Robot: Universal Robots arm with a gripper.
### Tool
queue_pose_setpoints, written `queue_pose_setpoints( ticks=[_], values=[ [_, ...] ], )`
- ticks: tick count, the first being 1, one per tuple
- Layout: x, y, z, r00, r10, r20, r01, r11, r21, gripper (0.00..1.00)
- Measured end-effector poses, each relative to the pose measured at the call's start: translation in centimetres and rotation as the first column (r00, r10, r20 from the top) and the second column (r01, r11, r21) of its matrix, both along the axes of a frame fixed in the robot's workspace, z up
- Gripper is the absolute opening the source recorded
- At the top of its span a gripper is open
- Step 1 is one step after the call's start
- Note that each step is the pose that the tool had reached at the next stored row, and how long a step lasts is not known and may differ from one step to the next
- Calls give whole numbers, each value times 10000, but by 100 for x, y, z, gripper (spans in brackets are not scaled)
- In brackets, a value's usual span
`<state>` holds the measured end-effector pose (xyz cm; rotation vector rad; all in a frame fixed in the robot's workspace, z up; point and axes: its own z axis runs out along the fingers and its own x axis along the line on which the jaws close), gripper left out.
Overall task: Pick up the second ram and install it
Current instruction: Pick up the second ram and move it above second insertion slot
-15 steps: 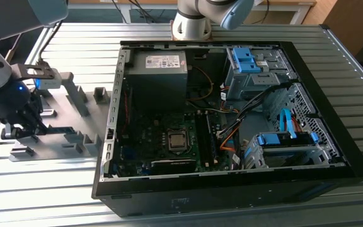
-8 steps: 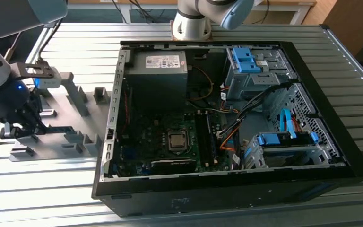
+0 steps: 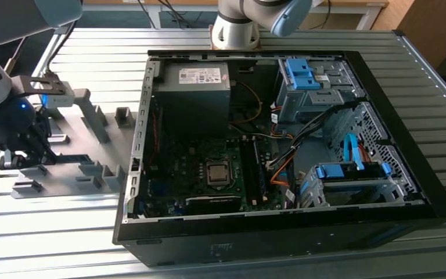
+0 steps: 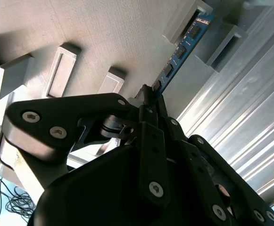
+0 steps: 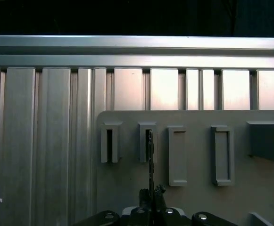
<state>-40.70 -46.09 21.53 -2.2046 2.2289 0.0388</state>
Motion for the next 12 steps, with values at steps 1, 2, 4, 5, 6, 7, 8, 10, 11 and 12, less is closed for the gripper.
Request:
queue_pose_setpoints(
  ticks=[1, 2, 4, 5, 6, 7, 8, 10, 11, 12],
  values=[
    [0, 0, 4, 10000, 0, 0, 0, 10000, 1, 14],
    [0, 0, 10, 10000, 0, 0, 0, 10000, 0, 14],
    [0, 0, 20, 10000, 0, 1, 0, 10000, 1, 14],
    [0, 0, 25, 10000, 0, 1, 0, 10000, 1, 14],
    [0, 0, 30, 10000, 0, 1, 0, 10000, 0, 14],
    [0, 0, 34, 10000, 0, 2, 0, 10000, 1, 14],
    [0, 0, 38, 10000, 0, 1, 0, 10000, 1, 14],
    [0, 0, 47, 10000, 0, 1, 0, 10000, 1, 14],
    [0, 0, 52, 10000, 0, 1, 0, 10000, 0, 14],
    [0, 0, 58, 10000, 0, 0, 0, 10000, 0, 14]
  ],
)
